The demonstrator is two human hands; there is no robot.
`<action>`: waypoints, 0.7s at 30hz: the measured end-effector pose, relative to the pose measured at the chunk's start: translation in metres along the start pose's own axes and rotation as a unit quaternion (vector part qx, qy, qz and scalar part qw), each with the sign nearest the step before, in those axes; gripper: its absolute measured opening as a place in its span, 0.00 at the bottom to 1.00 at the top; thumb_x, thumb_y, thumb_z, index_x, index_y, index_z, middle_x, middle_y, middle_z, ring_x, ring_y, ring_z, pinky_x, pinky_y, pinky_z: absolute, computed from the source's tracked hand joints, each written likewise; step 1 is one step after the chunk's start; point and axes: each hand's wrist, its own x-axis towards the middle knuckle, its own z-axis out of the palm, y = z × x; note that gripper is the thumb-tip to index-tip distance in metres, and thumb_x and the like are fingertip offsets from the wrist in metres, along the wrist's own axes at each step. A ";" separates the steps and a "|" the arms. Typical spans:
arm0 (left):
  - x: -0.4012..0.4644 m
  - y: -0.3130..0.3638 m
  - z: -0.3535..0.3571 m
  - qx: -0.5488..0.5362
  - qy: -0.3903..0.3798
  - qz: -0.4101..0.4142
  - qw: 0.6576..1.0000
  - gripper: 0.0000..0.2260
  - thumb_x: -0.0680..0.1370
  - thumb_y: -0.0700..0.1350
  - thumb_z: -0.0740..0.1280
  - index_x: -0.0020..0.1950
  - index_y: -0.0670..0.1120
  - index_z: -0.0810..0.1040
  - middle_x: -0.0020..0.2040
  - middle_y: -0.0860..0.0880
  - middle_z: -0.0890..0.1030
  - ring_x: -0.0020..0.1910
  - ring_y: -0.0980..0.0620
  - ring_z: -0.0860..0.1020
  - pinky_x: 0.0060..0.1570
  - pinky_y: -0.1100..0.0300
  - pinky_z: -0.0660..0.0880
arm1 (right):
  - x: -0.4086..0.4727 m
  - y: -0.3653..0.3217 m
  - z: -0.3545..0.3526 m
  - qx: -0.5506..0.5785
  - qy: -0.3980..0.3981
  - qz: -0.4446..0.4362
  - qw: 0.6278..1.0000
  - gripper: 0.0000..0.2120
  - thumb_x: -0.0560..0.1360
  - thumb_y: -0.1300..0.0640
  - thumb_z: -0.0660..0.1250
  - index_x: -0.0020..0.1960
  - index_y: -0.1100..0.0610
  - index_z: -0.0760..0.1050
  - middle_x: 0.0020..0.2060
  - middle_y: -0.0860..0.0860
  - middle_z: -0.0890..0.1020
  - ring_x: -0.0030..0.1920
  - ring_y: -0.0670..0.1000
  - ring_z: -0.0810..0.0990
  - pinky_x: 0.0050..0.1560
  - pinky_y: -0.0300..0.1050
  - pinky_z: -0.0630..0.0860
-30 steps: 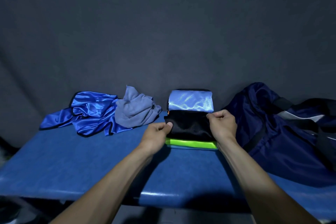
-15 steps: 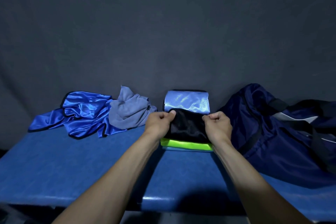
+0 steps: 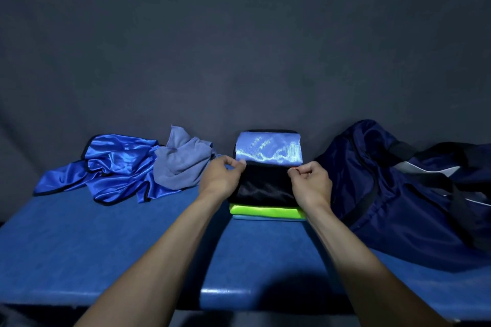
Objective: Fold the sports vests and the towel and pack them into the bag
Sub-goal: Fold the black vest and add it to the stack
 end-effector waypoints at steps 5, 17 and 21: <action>-0.001 -0.002 0.004 0.031 0.010 0.040 0.999 0.15 0.82 0.56 0.65 0.40 0.49 0.75 0.31 0.53 0.74 0.32 0.52 0.72 0.35 0.56 0.65 | 0.002 -0.002 0.000 -0.021 0.001 0.021 1.000 0.07 0.76 0.55 0.69 0.42 0.57 0.76 0.38 0.50 0.82 0.42 0.53 0.80 0.42 0.45 0.72; -0.003 -0.013 0.005 0.116 0.039 0.210 0.970 0.06 0.83 0.53 0.62 0.49 0.55 0.75 0.40 0.55 0.79 0.41 0.51 0.76 0.41 0.52 0.73 | 0.003 -0.003 -0.002 -0.034 -0.032 0.038 0.998 0.10 0.76 0.54 0.67 0.38 0.55 0.78 0.32 0.47 0.79 0.37 0.50 0.77 0.39 0.46 0.72; 0.004 -0.014 0.004 0.218 -0.001 0.209 0.953 0.12 0.85 0.55 0.55 0.49 0.50 0.72 0.46 0.50 0.78 0.48 0.43 0.76 0.47 0.48 0.73 | 0.001 -0.004 -0.002 -0.018 -0.034 0.024 0.999 0.12 0.76 0.57 0.67 0.34 0.56 0.76 0.27 0.48 0.75 0.31 0.48 0.72 0.35 0.40 0.70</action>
